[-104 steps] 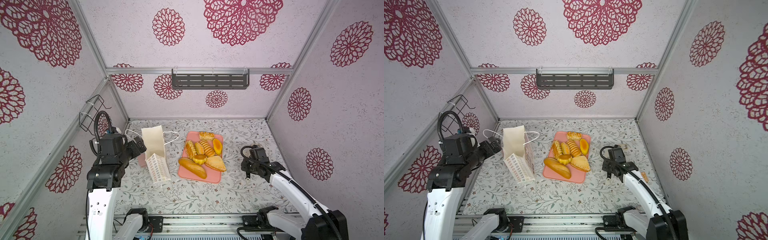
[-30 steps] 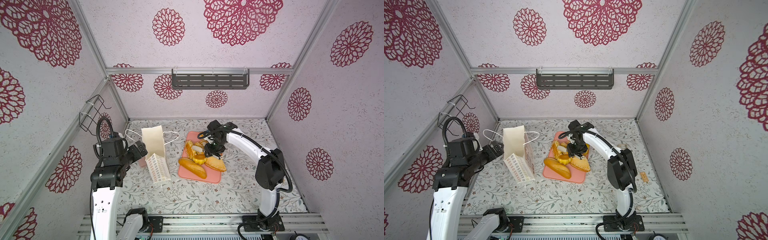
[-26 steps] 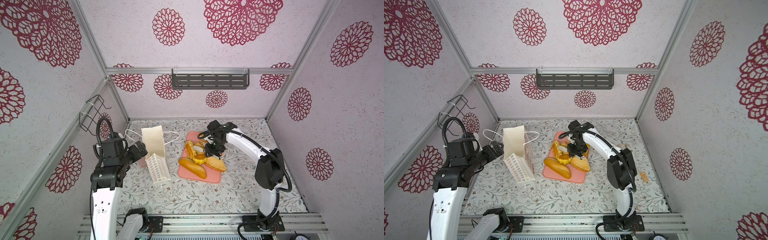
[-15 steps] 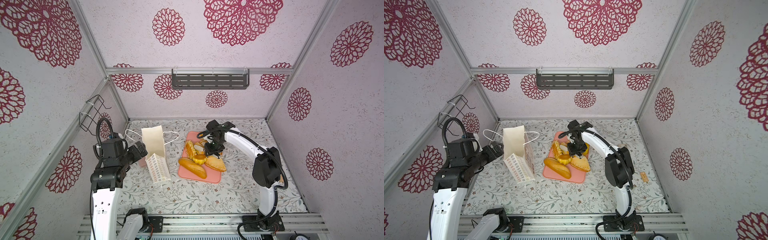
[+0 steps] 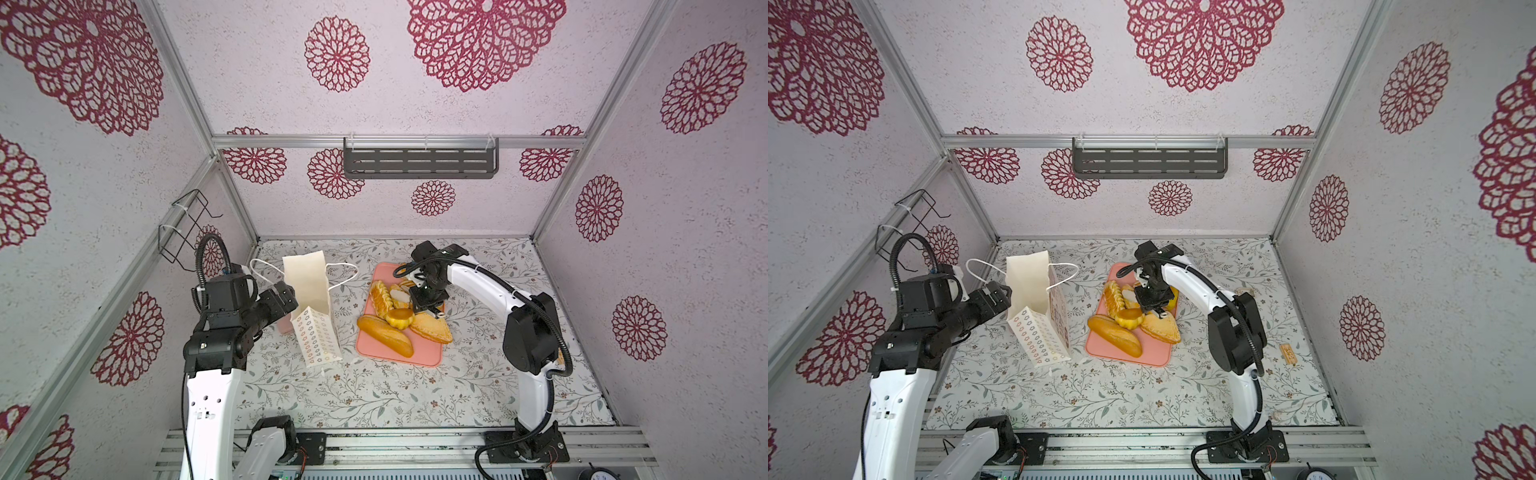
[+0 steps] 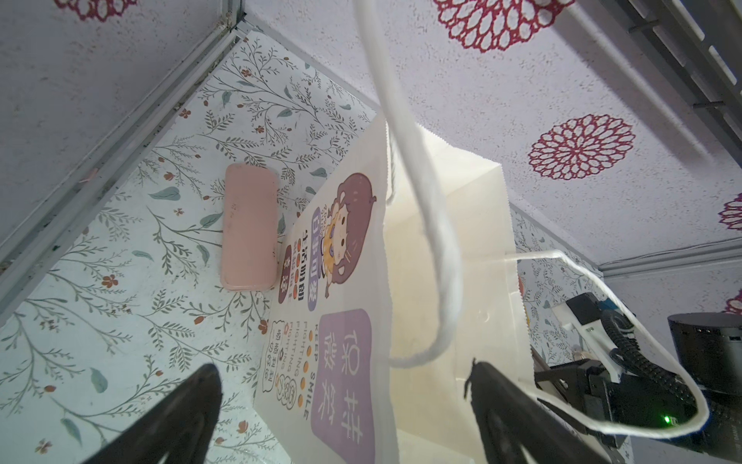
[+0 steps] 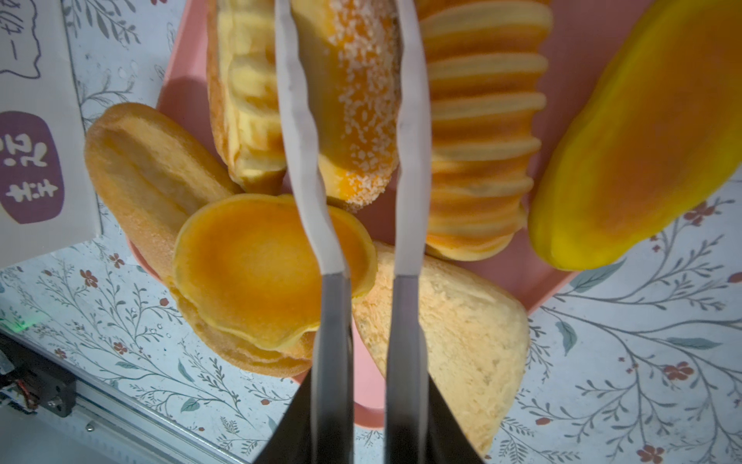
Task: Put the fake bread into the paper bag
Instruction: 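Lower the tongs onto the sugar-coated bun and pinch it with the right gripper, then lift the bun with the tongs and carry it toward the bag opening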
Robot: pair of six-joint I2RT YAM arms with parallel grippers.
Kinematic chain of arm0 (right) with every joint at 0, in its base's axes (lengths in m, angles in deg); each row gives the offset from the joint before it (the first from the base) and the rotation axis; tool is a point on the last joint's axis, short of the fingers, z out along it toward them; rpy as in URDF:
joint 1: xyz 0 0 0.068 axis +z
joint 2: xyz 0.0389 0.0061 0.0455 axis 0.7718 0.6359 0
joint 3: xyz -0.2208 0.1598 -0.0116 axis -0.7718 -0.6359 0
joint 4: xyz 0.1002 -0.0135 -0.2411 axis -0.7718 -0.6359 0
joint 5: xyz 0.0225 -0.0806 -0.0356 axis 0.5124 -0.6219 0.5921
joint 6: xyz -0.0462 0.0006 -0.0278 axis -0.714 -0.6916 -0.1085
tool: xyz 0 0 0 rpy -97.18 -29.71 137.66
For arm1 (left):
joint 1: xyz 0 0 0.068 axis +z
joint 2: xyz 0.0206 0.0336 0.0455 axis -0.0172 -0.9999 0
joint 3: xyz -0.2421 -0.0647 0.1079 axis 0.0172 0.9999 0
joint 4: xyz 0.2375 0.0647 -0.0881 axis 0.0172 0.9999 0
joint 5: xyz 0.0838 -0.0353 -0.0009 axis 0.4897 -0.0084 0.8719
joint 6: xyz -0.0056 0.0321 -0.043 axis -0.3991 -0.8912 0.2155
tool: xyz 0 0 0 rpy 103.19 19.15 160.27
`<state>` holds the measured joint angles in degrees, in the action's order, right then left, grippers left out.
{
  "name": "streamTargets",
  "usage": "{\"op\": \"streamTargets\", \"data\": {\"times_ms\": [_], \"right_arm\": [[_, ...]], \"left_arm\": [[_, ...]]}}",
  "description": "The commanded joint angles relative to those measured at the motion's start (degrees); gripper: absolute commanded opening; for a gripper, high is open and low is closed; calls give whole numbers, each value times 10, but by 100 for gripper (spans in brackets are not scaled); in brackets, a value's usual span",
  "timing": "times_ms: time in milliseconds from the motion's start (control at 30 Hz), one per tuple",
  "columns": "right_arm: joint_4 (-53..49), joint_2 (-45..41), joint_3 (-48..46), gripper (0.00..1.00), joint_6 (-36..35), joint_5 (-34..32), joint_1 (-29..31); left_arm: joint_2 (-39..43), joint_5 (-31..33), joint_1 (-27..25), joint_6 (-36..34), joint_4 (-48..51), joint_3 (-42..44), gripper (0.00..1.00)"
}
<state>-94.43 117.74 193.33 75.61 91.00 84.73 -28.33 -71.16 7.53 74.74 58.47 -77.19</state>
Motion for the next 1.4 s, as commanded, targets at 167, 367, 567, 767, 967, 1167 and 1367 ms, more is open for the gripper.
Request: {"op": "streamTargets", "data": {"times_ms": [167,367,567,767,967,1167,1367], "right_arm": [[10,-88,17,27,22,-28,-12],[26,-129,21,25,38,-24,-16],[47,-166,40,23,50,-5,-17],[131,-215,66,22,76,69,-12],[245,-245,85,21,111,125,26],[307,-222,121,21,121,139,91],[303,-164,168,20,123,136,131]], "left_arm": [[-18,-28,5,2,-16,-9,90],[-27,-38,5,7,-30,-1,66],[-34,-46,4,10,-36,4,43],[-33,-48,4,14,-42,9,30],[-32,-52,4,19,-49,16,22],[-32,-51,4,22,-50,20,29],[-30,-48,4,22,-52,29,33]]}}
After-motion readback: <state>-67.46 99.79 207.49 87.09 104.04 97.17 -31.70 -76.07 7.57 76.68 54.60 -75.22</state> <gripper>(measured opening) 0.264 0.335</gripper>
